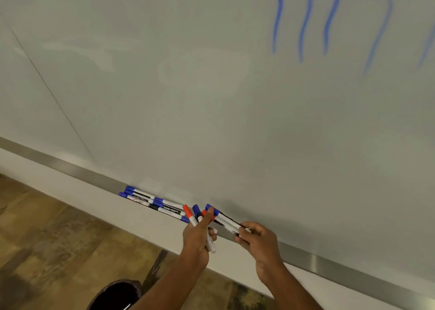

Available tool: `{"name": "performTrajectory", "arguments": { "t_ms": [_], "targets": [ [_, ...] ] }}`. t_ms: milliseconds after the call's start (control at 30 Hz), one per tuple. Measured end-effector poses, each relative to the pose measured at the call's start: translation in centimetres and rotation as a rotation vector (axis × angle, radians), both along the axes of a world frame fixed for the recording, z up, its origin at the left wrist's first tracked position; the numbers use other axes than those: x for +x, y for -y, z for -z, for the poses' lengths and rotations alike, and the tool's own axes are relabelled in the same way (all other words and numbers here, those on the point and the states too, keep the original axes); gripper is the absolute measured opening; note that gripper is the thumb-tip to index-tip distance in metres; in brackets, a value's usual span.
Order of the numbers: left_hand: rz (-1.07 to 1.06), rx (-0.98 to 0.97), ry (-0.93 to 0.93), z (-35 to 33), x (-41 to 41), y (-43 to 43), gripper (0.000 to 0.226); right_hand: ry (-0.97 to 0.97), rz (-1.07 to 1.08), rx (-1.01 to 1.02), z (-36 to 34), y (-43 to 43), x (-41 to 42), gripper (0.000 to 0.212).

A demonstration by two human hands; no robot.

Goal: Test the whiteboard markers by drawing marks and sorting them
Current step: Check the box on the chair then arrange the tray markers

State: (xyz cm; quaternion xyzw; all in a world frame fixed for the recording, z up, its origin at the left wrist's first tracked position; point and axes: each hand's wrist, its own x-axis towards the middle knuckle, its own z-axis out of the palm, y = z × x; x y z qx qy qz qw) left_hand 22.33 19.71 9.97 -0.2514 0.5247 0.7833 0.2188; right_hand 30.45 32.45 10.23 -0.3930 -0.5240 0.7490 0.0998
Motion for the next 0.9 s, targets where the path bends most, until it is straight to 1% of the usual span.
{"name": "performTrajectory", "arguments": {
  "t_ms": [100, 200, 333, 467, 600, 733, 800, 900],
  "targets": [
    [0.015, -0.111, -0.025, 1.6, -2.1, 3.7, 0.034, 0.024, 0.008, 0.073, 1.8, 0.5, -2.3, 0.014],
    [0.007, -0.169, -0.082, 2.8, -3.6, 6.8, 0.03, 0.084, -0.016, 0.186, 3.6, 0.9, -3.8, 0.015],
    [-0.029, -0.162, -0.1, 4.0, -4.8, 9.2, 0.031, 0.158, -0.07, 0.335, 5.5, 2.3, -5.6, 0.018],
    [-0.057, -0.148, -0.036, 5.3, -5.5, 10.2, 0.032, 0.195, -0.075, 0.438, 6.7, 3.6, -7.6, 0.022],
    [-0.079, -0.078, 0.028, 6.1, -5.7, 10.2, 0.031, 0.219, -0.099, 0.485, 8.1, 4.2, -9.2, 0.026],
    [-0.073, -0.055, 0.059, 7.1, -5.7, 9.9, 0.032, 0.247, -0.112, 0.504, 9.5, 4.4, -10.1, 0.015],
    [-0.078, -0.044, 0.075, 7.6, -5.7, 9.9, 0.032, 0.269, -0.085, 0.504, 9.9, 4.5, -10.4, 0.009],
    [-0.072, -0.043, 0.083, 8.2, -5.6, 9.9, 0.032, 0.306, -0.044, 0.515, 10.1, 4.5, -10.5, 0.006]
  ]
}}
